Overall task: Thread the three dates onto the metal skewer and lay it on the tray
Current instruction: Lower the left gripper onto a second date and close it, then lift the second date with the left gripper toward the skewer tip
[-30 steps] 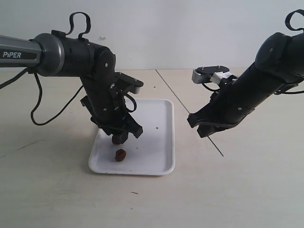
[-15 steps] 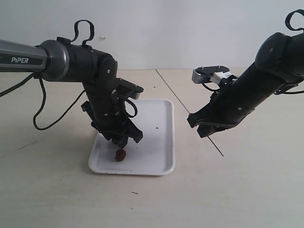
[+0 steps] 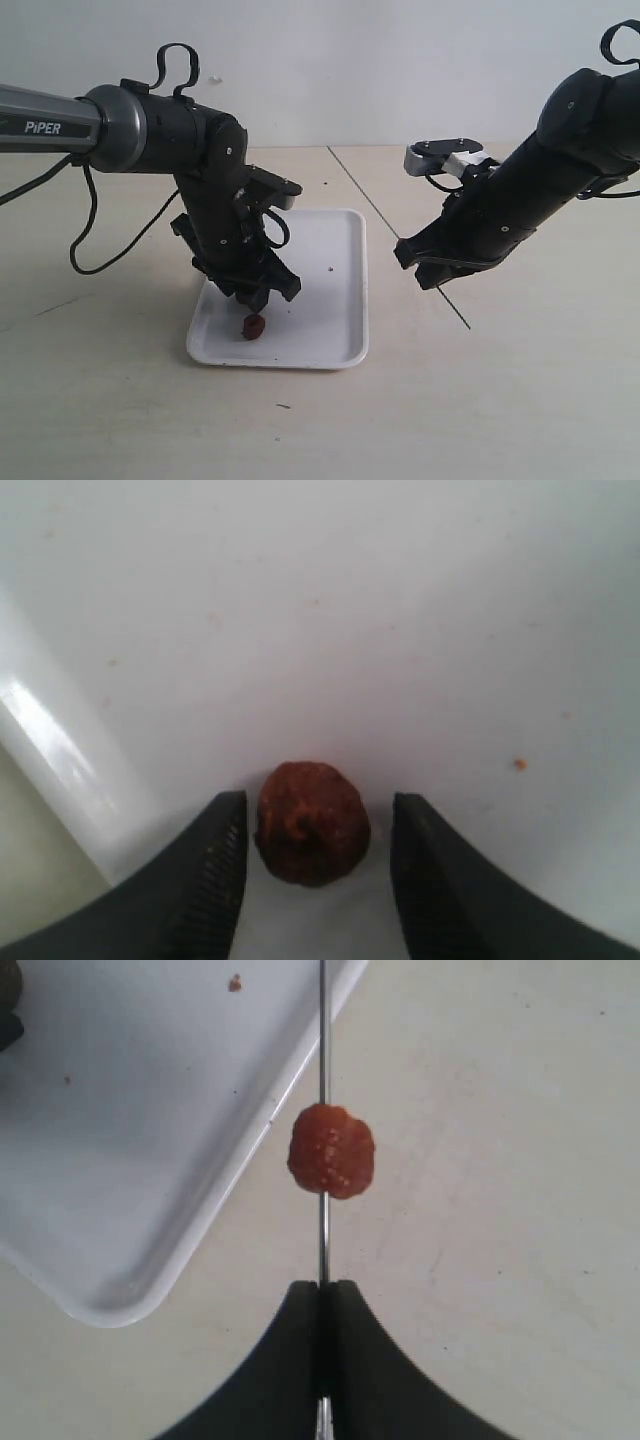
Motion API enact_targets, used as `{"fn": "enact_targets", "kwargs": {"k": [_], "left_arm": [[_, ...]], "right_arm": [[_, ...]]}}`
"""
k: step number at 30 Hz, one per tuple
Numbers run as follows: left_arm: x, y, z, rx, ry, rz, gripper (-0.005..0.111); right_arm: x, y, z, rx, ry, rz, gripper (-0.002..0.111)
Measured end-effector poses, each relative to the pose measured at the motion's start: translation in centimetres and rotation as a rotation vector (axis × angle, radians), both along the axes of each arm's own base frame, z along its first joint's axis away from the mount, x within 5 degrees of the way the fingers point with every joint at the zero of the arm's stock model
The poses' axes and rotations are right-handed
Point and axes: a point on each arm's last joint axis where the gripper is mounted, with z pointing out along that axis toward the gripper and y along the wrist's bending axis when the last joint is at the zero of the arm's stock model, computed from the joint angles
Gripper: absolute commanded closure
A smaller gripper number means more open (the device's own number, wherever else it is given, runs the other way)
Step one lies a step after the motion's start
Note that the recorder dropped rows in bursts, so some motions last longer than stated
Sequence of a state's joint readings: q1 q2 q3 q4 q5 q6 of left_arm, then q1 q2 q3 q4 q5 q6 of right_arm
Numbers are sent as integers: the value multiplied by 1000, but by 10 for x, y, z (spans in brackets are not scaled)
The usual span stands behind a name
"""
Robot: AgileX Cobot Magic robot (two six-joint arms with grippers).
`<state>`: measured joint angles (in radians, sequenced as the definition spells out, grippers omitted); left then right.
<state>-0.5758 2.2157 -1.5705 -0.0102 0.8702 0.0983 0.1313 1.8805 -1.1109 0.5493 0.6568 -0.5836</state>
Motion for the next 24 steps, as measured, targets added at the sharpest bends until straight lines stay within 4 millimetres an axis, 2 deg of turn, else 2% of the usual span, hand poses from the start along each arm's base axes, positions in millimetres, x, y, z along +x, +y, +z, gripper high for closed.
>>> {"fn": "enact_targets", "kwargs": {"k": [5, 18, 24], "left_arm": [[0, 0, 0, 0, 0, 0, 76], [0, 0, 1, -1, -2, 0, 76], [0, 0, 19, -21, -36, -15, 76]], "right_arm": [[0, 0, 0, 0, 0, 0, 108], [0, 0, 0, 0, 0, 0, 108], [0, 0, 0, 0, 0, 0, 108]]}}
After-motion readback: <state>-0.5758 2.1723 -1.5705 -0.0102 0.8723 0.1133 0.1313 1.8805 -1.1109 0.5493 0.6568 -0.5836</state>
